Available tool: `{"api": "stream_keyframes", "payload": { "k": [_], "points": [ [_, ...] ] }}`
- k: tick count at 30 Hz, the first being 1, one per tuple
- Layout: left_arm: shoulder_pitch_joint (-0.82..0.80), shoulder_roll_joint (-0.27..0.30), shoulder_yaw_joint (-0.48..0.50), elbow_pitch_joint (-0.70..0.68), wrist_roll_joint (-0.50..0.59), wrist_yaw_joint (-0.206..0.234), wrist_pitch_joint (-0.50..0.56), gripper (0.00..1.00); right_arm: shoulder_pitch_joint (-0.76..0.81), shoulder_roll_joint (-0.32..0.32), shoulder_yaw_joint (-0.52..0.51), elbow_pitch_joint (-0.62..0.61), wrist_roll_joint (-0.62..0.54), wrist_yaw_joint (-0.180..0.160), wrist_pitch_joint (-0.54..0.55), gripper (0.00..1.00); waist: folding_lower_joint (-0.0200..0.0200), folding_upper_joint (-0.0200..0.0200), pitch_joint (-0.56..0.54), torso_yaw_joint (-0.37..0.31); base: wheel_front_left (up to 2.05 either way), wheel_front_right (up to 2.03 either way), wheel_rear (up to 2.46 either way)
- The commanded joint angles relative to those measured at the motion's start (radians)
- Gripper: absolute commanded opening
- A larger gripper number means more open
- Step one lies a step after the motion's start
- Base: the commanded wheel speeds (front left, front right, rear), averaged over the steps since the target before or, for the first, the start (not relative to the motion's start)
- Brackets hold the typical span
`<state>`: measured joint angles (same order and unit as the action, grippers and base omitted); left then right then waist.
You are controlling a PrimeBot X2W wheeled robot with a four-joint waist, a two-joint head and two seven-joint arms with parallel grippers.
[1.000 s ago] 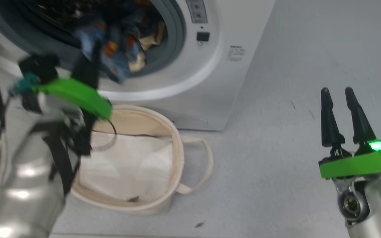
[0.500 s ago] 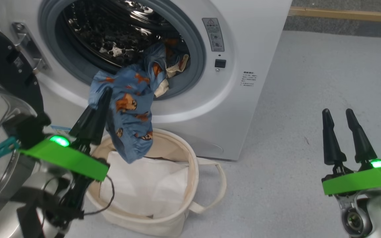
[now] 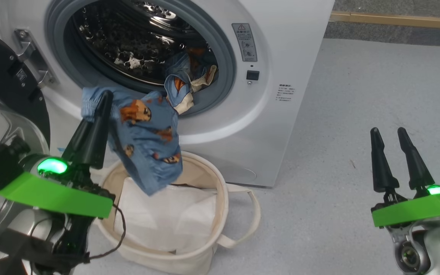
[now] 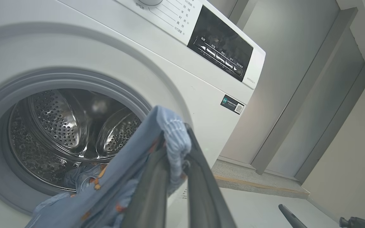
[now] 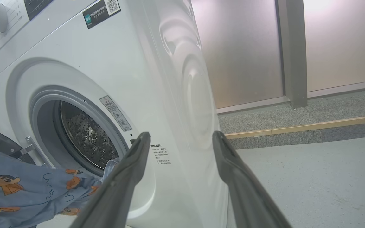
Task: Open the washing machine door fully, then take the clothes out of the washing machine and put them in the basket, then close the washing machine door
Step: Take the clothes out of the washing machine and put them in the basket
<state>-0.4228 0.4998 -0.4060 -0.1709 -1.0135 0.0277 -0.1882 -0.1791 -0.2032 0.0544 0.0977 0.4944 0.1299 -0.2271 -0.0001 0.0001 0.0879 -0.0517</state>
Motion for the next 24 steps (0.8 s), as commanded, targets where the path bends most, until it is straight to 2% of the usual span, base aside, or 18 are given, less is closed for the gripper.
{"api": "stream_keyframes", "payload": {
  "k": [1, 7, 13, 20, 24],
  "points": [
    [-0.021, 0.042, 0.056, -0.029, -0.001, 0.011, -0.013, 0.00, -0.012, -0.018, 0.018, -0.037, 0.002, 0.001, 0.001, 1.00, 0.0001, -0.0001, 0.000, -0.002, 0.00, 0.00, 0.00],
    [-0.017, 0.036, 0.049, 0.070, 0.012, 0.025, -0.017, 0.00, -0.020, -0.020, 0.025, -0.039, 0.002, 0.001, 0.002, 1.00, 0.0001, -0.0001, 0.008, -0.012, 0.00, 0.00, 0.00],
    [-0.033, 0.016, 0.025, 0.219, 0.012, 0.013, -0.008, 0.00, -0.026, -0.023, 0.020, -0.046, 0.002, 0.001, 0.002, 1.00, 0.0001, -0.0001, 0.035, -0.017, 0.00, 0.00, 0.00],
    [-0.095, -0.068, -0.044, 0.524, 0.014, -0.067, -0.008, 0.00, -0.047, -0.025, 0.017, -0.058, 0.001, 0.001, 0.001, 1.00, 0.0001, -0.0001, 0.082, -0.031, 0.00, 0.00, 0.00],
    [-0.165, -0.142, -0.086, 0.776, 0.027, -0.121, -0.029, 0.00, -0.065, -0.025, 0.022, -0.066, -0.001, 0.001, 0.001, 1.00, 0.0001, -0.0001, 0.115, -0.045, 0.00, 0.00, 0.00]
  ]
}}
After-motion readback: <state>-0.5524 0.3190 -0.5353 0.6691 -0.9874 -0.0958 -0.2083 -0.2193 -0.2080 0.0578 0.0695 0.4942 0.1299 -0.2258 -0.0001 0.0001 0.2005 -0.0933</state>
